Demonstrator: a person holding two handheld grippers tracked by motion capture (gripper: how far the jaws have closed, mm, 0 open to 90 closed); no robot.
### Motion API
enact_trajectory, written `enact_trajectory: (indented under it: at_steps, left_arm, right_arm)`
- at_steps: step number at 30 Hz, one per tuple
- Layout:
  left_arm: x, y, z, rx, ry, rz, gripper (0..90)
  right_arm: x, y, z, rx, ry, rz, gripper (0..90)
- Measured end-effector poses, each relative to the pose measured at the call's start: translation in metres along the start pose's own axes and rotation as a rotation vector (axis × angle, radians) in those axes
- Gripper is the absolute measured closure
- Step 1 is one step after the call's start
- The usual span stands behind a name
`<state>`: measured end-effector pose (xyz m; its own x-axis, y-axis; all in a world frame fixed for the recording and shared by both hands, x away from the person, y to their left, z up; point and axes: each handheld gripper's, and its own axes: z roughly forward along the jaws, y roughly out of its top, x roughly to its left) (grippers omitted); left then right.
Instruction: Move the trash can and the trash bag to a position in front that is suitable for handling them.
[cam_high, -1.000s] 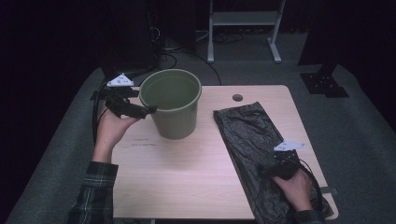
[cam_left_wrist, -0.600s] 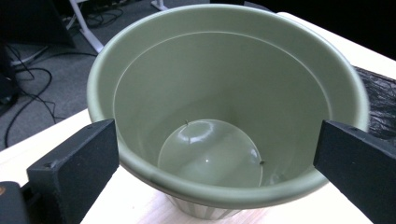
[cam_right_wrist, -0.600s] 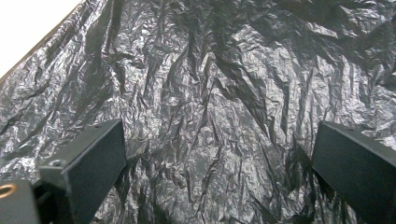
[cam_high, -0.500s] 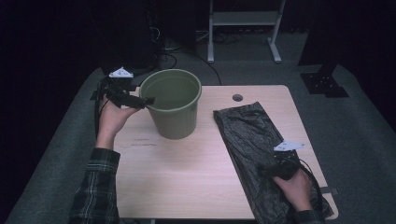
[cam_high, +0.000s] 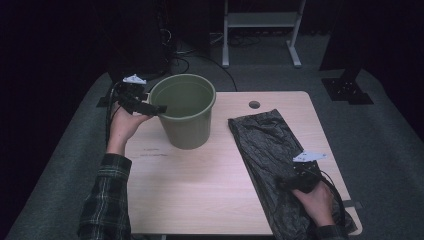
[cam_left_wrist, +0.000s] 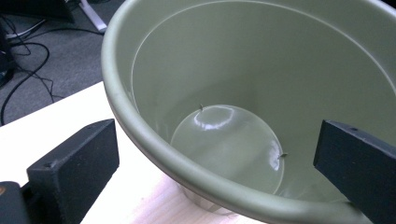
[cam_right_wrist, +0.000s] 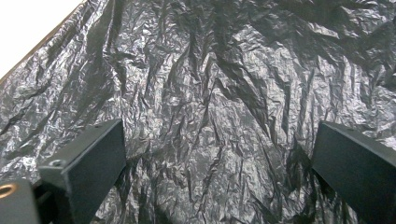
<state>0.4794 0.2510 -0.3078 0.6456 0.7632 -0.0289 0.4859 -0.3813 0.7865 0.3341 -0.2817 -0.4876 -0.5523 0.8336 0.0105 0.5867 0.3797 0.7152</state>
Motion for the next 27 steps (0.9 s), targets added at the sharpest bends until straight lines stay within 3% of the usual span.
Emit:
enact_trajectory:
  at_steps: [15, 20, 27]
  left_arm:
    - [0.0, -0.001, 0.002, 0.022, -0.009, -0.017, 0.0]
    - [-0.007, -0.001, 0.001, 0.034, -0.019, -0.009, 0.0]
    - [-0.02, -0.006, -0.001, 0.011, -0.053, 0.011, 0.0]
  right_arm:
    - [0.0, 0.0, 0.0, 0.0, 0.001, -0.001, 2.3]
    - [0.0, 0.0, 0.0, 0.0, 0.001, -0.001, 2.3]
    - [0.0, 0.0, 0.0, 0.0, 0.002, 0.0, 2.3]
